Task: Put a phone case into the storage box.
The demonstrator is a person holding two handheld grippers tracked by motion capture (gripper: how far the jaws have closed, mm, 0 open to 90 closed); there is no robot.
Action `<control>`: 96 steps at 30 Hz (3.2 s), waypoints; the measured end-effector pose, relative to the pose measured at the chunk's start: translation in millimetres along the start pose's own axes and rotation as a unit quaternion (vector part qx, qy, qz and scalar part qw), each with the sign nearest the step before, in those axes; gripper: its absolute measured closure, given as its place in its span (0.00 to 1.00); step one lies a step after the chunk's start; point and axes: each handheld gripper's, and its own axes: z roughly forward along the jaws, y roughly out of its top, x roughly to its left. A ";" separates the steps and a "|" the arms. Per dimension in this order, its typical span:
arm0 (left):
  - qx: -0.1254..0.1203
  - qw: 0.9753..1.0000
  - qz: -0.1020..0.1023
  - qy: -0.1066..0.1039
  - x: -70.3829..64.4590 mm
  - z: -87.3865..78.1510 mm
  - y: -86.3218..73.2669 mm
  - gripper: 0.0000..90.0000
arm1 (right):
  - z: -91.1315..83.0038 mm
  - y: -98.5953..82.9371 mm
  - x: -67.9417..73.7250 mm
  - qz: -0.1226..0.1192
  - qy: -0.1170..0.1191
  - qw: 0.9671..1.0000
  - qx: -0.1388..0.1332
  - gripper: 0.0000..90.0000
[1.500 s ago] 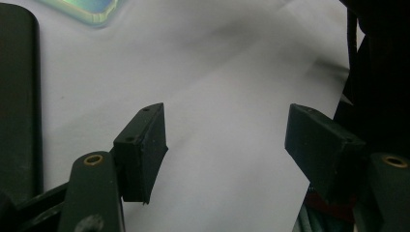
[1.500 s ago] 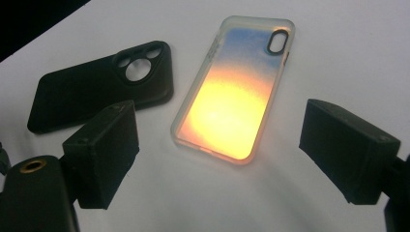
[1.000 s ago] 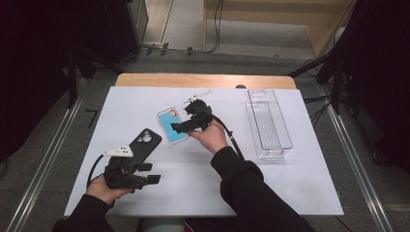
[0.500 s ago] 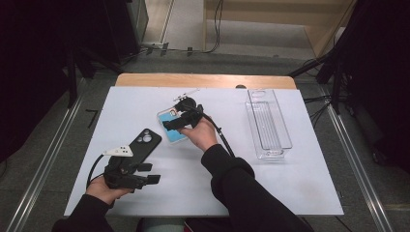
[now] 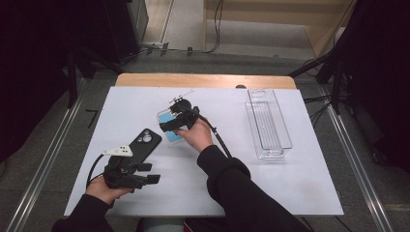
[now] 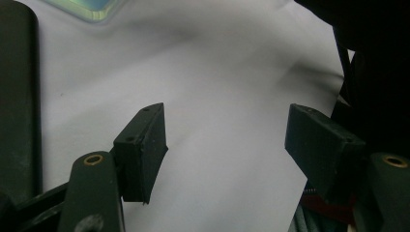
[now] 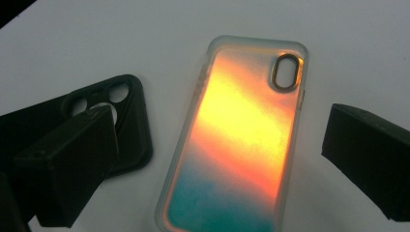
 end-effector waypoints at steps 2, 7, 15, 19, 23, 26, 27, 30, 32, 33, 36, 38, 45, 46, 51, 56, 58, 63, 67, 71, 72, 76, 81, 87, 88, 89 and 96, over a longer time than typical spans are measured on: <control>0.000 1.000 0.000 0.000 0.1 0.0 0.0 0.35 | 2.6 -1.2 -0.5 0.000 -0.001 1.000 0.006 0.00; -0.001 1.000 0.001 0.000 0.0 -0.1 0.0 0.35 | 8.7 -4.2 0.9 -0.002 -0.007 1.000 0.018 0.00; -0.001 1.000 0.001 0.000 0.1 -0.2 0.0 0.35 | 14.3 -11.0 -1.7 0.004 -0.019 1.000 0.021 0.00; -0.001 1.000 0.000 0.001 0.5 -0.6 -0.1 0.35 | 18.2 -15.0 -2.6 0.008 -0.018 0.999 0.026 0.00; -0.004 1.000 -0.003 0.000 1.1 -1.2 -0.3 0.35 | 23.4 -18.9 -0.6 0.003 -0.021 0.999 0.037 0.00; -0.002 1.000 -0.001 0.001 0.8 -0.9 -0.2 0.35 | 27.5 -21.4 1.1 0.003 -0.021 0.999 0.041 0.00; -0.001 1.000 -0.002 0.001 0.7 -0.8 -0.2 0.35 | 28.6 -22.2 2.3 0.000 -0.026 0.999 0.043 0.00; 0.001 1.000 -0.004 0.002 1.4 -0.7 -0.2 0.35 | 29.7 -23.6 4.5 -0.011 -0.034 0.999 0.040 0.00; 0.001 1.000 -0.006 0.002 1.5 -0.7 -0.1 0.35 | 30.7 -24.7 7.0 -0.016 -0.044 0.998 0.040 0.00; 0.001 1.000 -0.005 0.002 1.5 -0.7 0.0 0.35 | 31.1 -25.2 7.5 -0.022 -0.046 0.998 0.039 0.00; 0.001 1.000 -0.004 0.002 1.1 -0.7 -0.1 0.35 | 32.5 -27.4 10.6 -0.030 -0.060 0.997 0.037 0.00; 0.001 1.000 -0.004 0.003 1.2 -0.8 0.0 0.35 | 32.1 -29.4 13.1 -0.044 -0.081 0.995 0.033 0.06; 0.000 1.000 -0.005 0.001 0.9 -0.7 0.0 0.35 | 28.2 -29.6 9.8 -0.050 -0.077 0.995 0.033 0.14; 0.000 1.000 -0.005 0.001 1.0 -0.8 0.0 0.35 | 28.0 -29.4 9.1 -0.050 -0.074 0.995 0.033 0.14; 0.000 1.000 -0.006 0.000 1.3 -0.7 0.0 0.35 | 26.4 -29.1 6.2 -0.051 -0.066 0.996 0.033 0.16; -0.001 1.000 -0.008 0.000 1.4 -1.2 0.1 0.35 | 24.1 -28.0 2.3 -0.042 -0.053 0.997 0.030 0.16; -0.002 1.000 -0.010 -0.001 1.7 -1.3 0.1 0.35 | 22.8 -27.2 1.3 -0.042 -0.052 0.997 0.027 0.16; -0.003 1.000 -0.013 -0.001 1.8 -1.5 0.3 0.35 | 14.3 -24.1 -1.8 -0.037 -0.042 0.998 0.022 0.17; -0.003 1.000 -0.013 0.000 1.9 -1.5 0.5 0.35 | 3.9 -22.0 -4.9 -0.039 -0.035 0.998 0.019 0.17; -0.003 1.000 -0.014 -0.001 1.6 -1.3 0.7 0.35 | -8.1 -20.2 -7.2 -0.034 -0.025 0.999 0.010 0.17; -0.002 1.000 -0.015 -0.001 1.6 -1.3 0.8 0.35 | -14.5 -19.8 -8.0 -0.032 -0.020 0.999 0.003 0.17; -0.003 1.000 -0.017 0.000 1.7 -1.1 1.2 0.35 | -28.1 -21.6 -7.9 -0.035 -0.014 0.999 0.001 0.17; -0.005 1.000 -0.027 -0.001 1.3 -1.3 2.4 0.35 | -44.0 -26.9 -12.0 -0.030 0.002 1.000 -0.006 0.17; -0.006 1.000 -0.027 0.001 -0.2 -0.2 3.8 0.35 | -68.5 -36.7 -17.8 -0.027 0.018 0.999 -0.016 0.17; -0.006 1.000 -0.027 0.003 -0.9 0.0 4.0 0.35 | -72.2 -38.0 -19.0 -0.026 0.024 0.999 -0.019 0.17; -0.006 1.000 -0.027 0.003 -1.3 0.0 4.3 0.35 | -75.6 -39.8 -19.7 -0.031 0.025 0.999 -0.020 0.17; -0.006 0.999 -0.045 0.000 -3.1 0.5 7.7 0.35 | -101.0 -56.8 -23.7 -0.037 0.032 0.998 -0.025 0.17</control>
